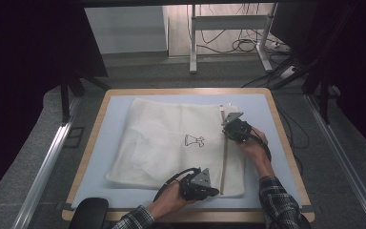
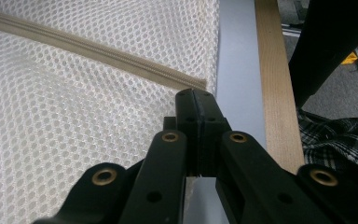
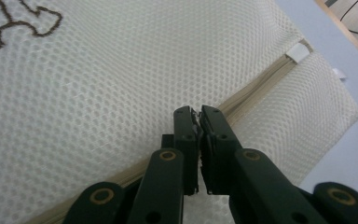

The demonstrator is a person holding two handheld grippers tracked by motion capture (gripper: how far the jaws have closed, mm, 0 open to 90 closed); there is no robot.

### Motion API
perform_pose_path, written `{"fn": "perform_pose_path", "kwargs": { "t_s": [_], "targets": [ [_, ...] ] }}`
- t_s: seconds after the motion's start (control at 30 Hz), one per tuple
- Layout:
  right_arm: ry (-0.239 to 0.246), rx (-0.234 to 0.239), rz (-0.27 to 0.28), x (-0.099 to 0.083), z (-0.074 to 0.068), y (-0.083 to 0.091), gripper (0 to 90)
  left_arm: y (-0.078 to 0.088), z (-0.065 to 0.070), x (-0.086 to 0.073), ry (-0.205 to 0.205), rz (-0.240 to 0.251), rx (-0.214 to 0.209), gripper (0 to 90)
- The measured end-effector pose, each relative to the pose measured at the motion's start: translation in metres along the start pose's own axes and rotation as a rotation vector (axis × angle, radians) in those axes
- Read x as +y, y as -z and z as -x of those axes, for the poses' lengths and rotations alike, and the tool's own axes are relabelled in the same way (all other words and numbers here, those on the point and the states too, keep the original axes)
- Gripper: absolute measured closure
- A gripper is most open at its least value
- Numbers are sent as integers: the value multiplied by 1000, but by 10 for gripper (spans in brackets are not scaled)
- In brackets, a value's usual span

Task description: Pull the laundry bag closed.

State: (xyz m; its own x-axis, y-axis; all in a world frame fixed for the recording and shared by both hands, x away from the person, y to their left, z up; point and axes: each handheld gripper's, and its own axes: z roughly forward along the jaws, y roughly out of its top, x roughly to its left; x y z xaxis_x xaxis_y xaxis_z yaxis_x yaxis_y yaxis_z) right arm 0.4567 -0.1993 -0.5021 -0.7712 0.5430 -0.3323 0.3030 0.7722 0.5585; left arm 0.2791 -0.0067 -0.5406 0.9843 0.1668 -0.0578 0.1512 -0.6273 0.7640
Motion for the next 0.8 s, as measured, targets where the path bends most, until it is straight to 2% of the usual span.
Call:
{"fn": "perform_pose_path", "kwargs": {
  "t_s": [0.1,0.33,0.57,0.8],
  "targets": [
    [-11,11,6,1,5,-3,850,0,0,0,0,0,0,900],
    [-14,-5,10,4,13,-10,849,0,0,0,-1,0,1,900],
    [-46,-5,25,5,23,-16,850,0,0,0,0,0,0,900],
    [-48,5,34,11,27,-24,845,0,0,0,1,0,0,900]
  ]
}}
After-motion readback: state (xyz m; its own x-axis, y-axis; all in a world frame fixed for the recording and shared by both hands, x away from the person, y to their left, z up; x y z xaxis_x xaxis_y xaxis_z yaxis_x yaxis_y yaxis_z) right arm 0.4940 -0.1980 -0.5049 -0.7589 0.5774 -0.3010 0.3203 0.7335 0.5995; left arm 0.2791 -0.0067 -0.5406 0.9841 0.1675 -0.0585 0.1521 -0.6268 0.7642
